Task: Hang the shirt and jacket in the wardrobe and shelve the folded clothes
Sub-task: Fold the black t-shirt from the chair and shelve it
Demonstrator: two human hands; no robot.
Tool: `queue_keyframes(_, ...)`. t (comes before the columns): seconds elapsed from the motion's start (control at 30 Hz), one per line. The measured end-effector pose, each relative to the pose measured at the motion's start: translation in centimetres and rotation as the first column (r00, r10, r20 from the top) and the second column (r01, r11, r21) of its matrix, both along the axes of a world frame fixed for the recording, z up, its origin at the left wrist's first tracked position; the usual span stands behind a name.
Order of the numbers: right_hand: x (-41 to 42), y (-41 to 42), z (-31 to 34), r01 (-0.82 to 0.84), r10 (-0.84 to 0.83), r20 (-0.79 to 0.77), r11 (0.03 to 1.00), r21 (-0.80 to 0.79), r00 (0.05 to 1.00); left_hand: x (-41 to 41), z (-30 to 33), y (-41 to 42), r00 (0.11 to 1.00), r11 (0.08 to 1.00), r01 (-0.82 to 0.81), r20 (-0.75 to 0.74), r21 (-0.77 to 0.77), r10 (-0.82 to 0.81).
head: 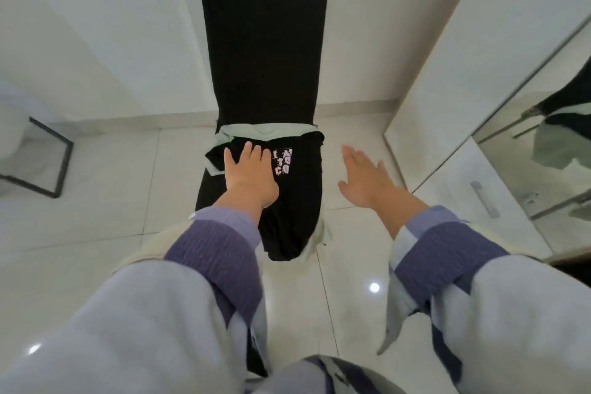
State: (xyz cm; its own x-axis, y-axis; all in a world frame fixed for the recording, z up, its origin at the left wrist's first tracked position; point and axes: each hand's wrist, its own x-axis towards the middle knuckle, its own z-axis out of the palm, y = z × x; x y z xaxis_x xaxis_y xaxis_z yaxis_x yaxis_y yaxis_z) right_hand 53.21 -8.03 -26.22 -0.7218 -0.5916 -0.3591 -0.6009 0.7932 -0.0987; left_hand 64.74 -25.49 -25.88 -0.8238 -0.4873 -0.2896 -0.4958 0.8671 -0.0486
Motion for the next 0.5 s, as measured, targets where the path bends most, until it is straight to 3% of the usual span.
queue_keyframes(0.2, -0.8, -8.7, -3.7, -0.103, 0.103, 0.004, 0.995, 0.008, 0.995, -1.2, -3.1, -8.4, 0.999, 0.998, -0.05, 0.017, 0.023, 0.049)
queue_keyframes(0.5, -6.8, -13.9, -10.3, -0.079, 0.069, 0.13, 0.994, 0.081, 0.989, -7.9, -9.5, -13.3, 0.99, 0.977, -0.119, 0.098, 0.179, 0.103)
